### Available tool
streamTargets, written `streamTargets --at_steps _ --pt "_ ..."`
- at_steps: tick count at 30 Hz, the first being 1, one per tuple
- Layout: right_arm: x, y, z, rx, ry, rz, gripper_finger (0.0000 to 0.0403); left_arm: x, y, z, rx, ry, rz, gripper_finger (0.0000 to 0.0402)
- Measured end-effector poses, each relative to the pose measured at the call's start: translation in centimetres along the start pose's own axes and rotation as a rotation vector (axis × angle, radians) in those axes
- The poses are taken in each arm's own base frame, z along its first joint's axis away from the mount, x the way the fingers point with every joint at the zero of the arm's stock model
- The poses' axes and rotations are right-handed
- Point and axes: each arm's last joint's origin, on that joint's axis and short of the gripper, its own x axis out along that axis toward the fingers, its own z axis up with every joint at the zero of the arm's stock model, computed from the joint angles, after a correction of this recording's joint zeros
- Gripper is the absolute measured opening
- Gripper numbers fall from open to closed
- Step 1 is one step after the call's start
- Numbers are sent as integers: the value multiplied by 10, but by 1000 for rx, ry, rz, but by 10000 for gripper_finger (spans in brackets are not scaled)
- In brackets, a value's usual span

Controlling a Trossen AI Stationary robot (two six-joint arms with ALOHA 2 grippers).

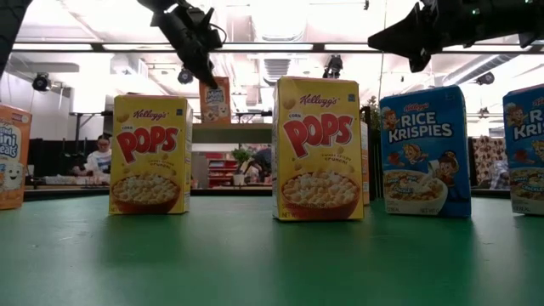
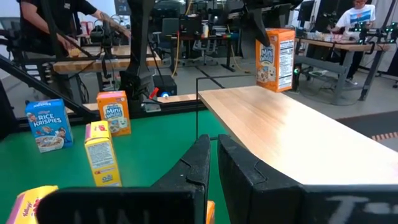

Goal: Stack cereal on shelf
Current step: Put the middle orange cereal box on the shelf

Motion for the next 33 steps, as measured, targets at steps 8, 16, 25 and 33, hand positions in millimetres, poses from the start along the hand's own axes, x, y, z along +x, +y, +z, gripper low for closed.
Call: streamTargets --at_steps 8,16,25,33 --pt "0 0 0 2 3 0 22 16 6 -4 -12 32 -20 155" --pt "0 0 0 3 5 0 22 17 8 -5 -14 48 -2 155" --pt "0 0 0 2 4 0 22 16 7 -5 -31 53 -5 155" --pt "0 0 -1 1 5 0 22 16 6 -5 -31 33 -28 155"
